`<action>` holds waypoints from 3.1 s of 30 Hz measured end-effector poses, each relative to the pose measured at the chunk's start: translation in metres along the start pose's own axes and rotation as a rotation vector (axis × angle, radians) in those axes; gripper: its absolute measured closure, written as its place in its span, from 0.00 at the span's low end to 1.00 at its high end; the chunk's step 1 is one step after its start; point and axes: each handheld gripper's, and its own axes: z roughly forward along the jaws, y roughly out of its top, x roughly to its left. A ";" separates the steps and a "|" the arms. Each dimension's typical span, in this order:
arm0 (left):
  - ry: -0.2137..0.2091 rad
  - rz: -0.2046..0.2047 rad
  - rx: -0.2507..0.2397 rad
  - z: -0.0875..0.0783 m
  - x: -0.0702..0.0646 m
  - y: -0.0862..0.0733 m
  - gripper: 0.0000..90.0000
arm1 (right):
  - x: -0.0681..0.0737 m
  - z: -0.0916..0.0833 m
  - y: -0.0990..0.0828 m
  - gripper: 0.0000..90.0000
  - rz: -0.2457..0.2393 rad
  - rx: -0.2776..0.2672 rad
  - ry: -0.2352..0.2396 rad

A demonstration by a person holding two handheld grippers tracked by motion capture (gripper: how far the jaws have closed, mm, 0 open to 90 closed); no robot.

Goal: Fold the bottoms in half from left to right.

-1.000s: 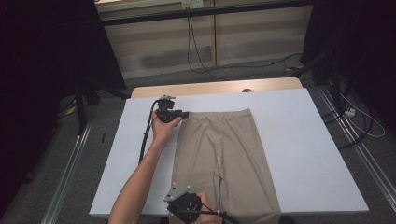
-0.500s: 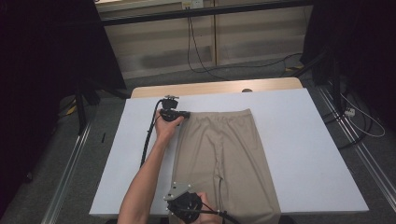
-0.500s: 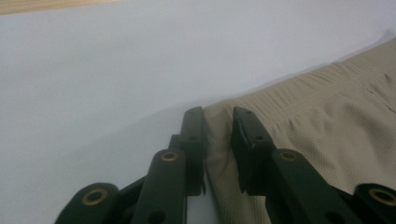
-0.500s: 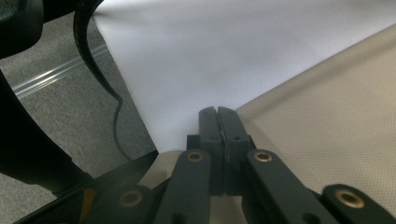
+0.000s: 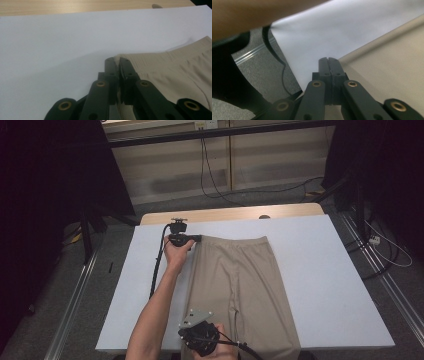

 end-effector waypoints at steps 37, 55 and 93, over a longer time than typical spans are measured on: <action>0.115 -0.065 -0.122 -0.098 0.044 0.026 0.96 | 0.026 -0.024 0.057 1.00 -0.053 -0.150 0.082; 0.218 -0.034 -0.122 -0.145 0.056 0.043 0.95 | 0.038 -0.034 0.084 1.00 -0.075 -0.212 0.141; 0.151 0.020 0.008 -0.033 -0.006 0.024 0.95 | -0.048 -0.112 -0.020 1.00 0.129 -0.181 -0.009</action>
